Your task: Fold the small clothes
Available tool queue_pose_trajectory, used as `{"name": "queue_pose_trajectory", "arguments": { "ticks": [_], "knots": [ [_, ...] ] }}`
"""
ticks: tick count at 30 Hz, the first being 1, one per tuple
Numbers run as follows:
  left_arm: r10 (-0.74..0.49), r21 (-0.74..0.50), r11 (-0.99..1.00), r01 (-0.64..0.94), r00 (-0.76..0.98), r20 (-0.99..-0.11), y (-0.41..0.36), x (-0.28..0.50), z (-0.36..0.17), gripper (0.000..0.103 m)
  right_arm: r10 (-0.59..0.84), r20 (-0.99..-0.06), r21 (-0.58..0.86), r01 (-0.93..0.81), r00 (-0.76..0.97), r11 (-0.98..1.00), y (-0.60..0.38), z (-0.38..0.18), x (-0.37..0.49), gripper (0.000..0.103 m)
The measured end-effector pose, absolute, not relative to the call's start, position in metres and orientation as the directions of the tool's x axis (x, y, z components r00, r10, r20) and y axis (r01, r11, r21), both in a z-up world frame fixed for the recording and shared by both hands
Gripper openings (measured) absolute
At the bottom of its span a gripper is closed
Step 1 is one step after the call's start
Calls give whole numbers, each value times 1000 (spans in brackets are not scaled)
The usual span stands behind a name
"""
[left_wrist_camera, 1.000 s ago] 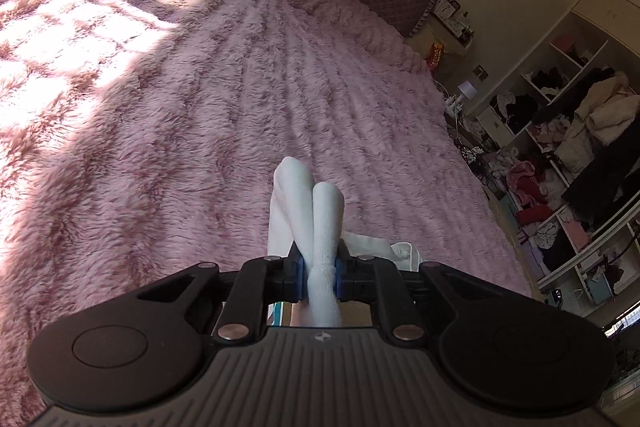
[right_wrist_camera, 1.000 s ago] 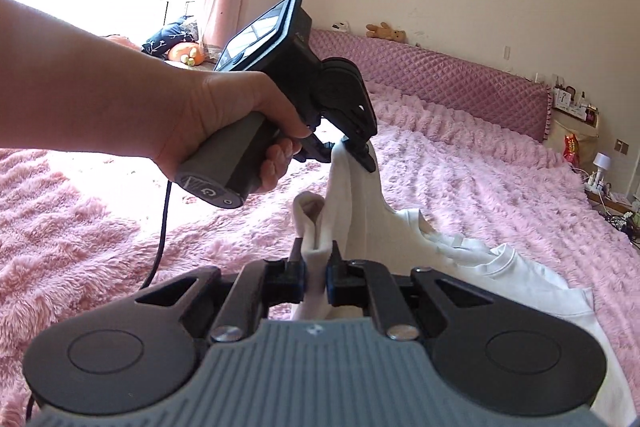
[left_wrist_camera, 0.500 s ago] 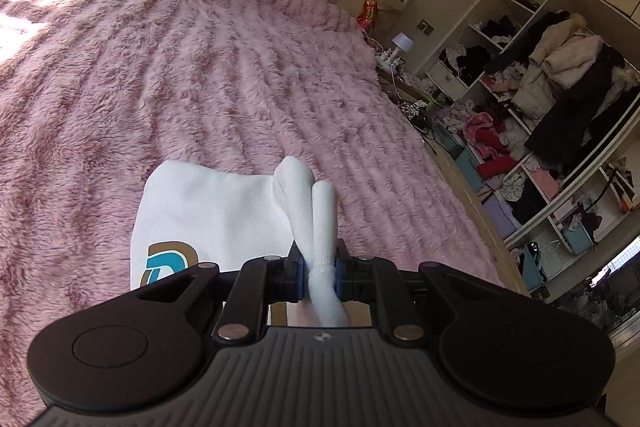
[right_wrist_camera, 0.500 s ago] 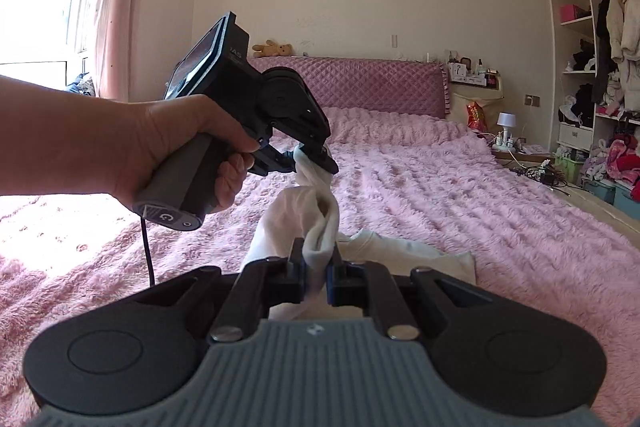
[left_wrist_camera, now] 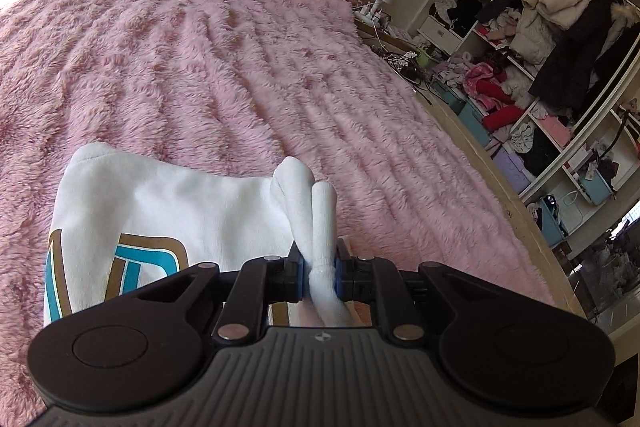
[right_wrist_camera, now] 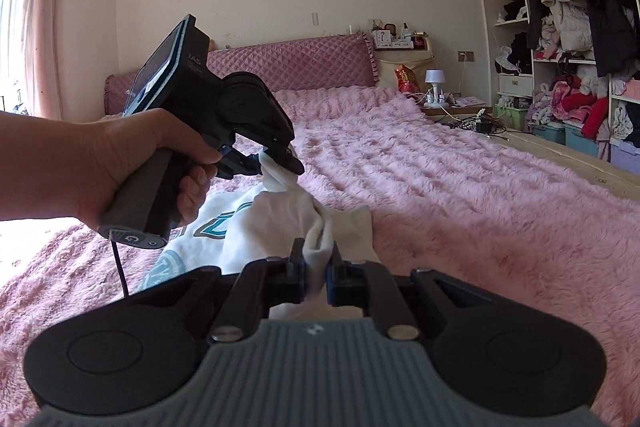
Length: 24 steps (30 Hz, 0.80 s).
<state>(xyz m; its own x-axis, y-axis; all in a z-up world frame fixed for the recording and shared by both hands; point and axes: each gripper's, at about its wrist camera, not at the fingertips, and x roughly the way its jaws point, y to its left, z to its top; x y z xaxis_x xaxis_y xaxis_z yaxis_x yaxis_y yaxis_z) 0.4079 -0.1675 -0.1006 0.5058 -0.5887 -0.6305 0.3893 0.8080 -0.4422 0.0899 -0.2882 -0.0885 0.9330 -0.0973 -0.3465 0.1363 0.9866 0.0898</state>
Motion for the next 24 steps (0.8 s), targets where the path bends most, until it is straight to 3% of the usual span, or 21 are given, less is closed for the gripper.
{"name": "queue_pose_trajectory", "arguments": {
  "ticks": [24],
  "knots": [
    [-509,-299,844,445,491,-707,-234,390,-137,14,-146,-444,209,260,884,943,-345,-140,101,3]
  ]
}}
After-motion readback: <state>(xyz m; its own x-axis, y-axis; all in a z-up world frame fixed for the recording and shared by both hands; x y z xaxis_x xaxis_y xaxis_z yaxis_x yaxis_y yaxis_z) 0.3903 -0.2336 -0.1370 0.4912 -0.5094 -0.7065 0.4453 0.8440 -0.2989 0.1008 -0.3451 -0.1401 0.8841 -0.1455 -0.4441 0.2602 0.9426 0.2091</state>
